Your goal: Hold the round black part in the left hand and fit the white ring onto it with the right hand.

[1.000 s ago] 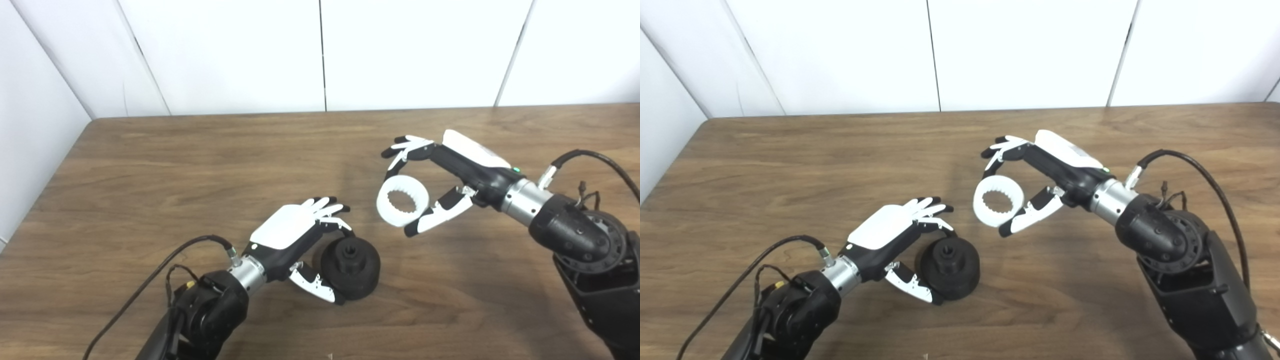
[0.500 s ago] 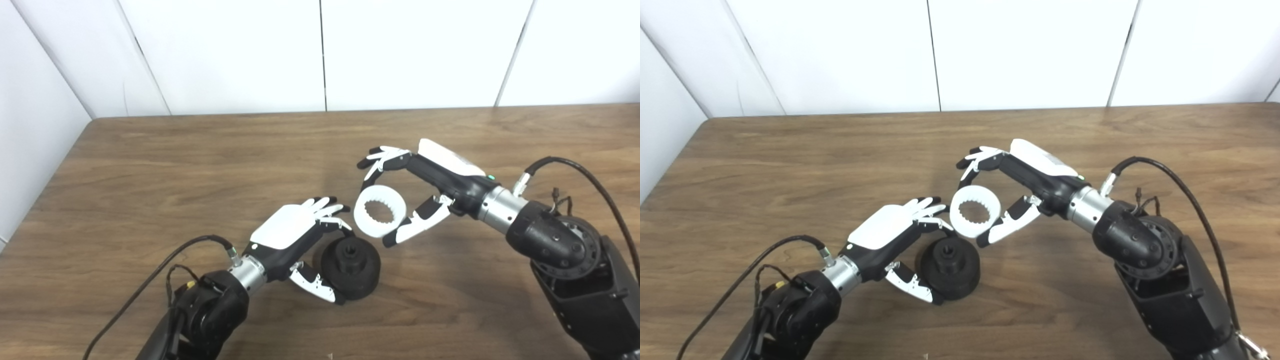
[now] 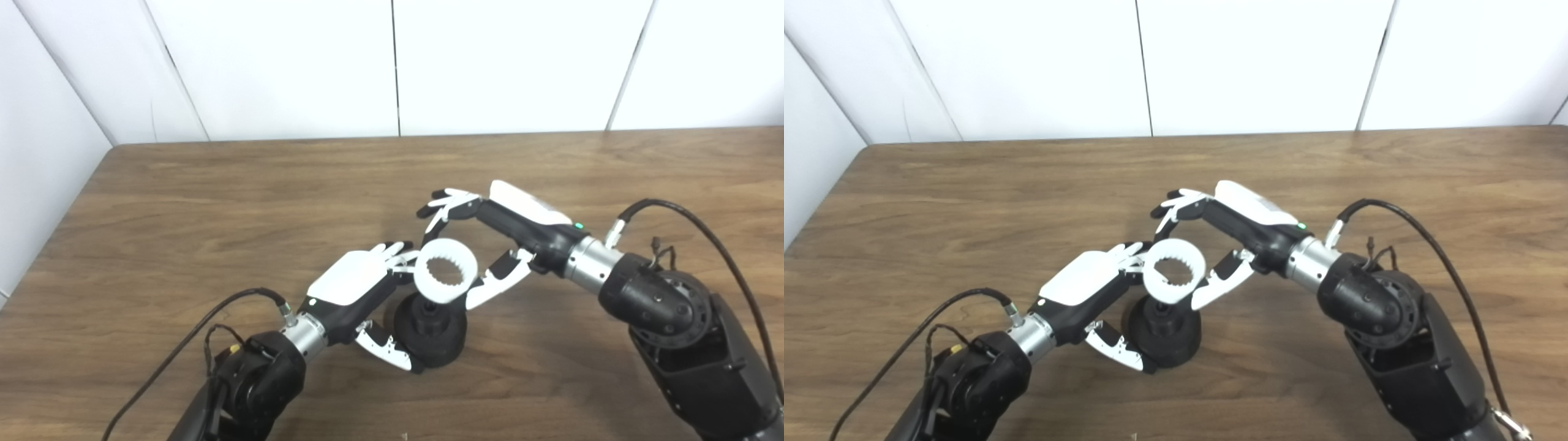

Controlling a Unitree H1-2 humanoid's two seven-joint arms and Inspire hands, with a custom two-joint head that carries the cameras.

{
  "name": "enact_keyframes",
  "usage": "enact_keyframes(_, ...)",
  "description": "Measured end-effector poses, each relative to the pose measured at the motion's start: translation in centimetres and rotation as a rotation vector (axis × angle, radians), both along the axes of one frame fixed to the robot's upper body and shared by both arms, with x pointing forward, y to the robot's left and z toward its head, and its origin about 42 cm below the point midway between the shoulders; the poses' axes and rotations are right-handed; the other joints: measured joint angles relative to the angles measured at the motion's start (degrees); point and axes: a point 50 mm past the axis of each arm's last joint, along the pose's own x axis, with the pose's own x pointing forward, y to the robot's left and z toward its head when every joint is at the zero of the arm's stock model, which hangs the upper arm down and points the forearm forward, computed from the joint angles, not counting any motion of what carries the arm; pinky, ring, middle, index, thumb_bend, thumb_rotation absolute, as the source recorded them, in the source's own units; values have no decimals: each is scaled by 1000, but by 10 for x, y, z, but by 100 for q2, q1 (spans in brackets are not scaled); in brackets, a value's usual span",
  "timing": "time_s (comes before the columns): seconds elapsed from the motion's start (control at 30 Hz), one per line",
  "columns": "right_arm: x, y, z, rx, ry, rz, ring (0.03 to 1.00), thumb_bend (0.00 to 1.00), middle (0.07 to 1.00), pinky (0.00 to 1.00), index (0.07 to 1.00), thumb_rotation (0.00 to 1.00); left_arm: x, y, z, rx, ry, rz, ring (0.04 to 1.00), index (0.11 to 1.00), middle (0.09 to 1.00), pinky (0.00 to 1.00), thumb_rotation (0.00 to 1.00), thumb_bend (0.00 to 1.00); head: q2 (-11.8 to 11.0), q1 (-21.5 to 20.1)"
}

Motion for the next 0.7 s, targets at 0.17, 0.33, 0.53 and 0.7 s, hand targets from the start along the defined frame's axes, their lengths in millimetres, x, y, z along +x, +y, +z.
enact_keyframes(0.17, -4, 5, -9, -22, 19, 14, 958, 524, 844, 870, 488, 160, 0, 0, 0, 0, 0, 1, 1000, 631, 946, 1000, 350, 842, 0, -9)
enact_keyframes(0.33, -4, 6, -13, -33, 25, 14, 962, 523, 842, 871, 488, 161, 0, 0, 0, -1, 2, 1, 1000, 628, 945, 1000, 353, 844, 9, 0)
enact_keyframes(0.53, -5, 5, -19, -42, 38, 12, 960, 523, 841, 867, 488, 161, 0, -1, 0, 0, 0, 1, 1000, 626, 943, 1000, 362, 841, 0, 0)
enact_keyframes(0.7, -5, 5, -20, -42, 37, 18, 961, 523, 844, 868, 489, 161, 0, -1, 0, -2, 1, 0, 1000, 626, 945, 1000, 359, 842, 9, 0)
